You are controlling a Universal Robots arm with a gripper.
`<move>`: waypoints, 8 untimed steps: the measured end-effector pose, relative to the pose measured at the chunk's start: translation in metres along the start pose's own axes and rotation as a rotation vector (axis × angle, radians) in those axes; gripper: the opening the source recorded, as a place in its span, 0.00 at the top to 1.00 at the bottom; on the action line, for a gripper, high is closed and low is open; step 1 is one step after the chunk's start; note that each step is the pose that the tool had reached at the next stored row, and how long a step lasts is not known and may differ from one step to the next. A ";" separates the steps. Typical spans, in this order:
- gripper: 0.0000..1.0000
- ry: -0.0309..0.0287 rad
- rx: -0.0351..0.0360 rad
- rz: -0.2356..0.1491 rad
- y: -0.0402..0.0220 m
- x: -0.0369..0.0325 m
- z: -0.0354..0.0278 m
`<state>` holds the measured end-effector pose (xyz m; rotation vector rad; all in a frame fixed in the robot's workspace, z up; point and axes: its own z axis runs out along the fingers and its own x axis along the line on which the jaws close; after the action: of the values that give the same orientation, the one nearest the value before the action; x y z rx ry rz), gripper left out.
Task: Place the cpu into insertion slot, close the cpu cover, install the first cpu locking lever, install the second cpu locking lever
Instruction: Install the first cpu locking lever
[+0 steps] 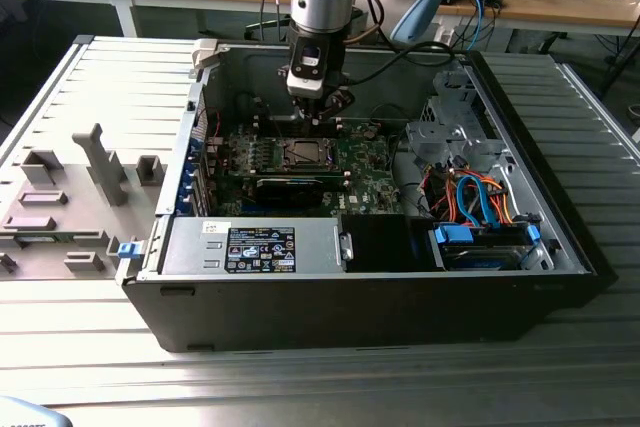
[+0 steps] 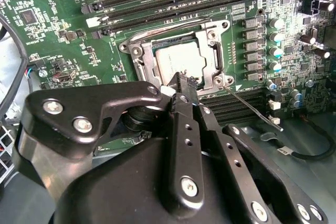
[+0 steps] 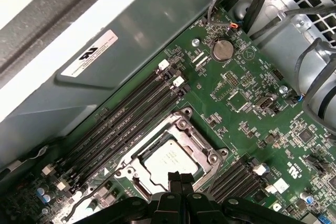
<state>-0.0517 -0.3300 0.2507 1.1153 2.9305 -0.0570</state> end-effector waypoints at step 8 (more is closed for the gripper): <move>0.89 -0.0006 -0.0003 -0.017 0.0000 0.0000 0.0000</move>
<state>-0.0517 -0.3300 0.2507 1.0895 2.9398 -0.0570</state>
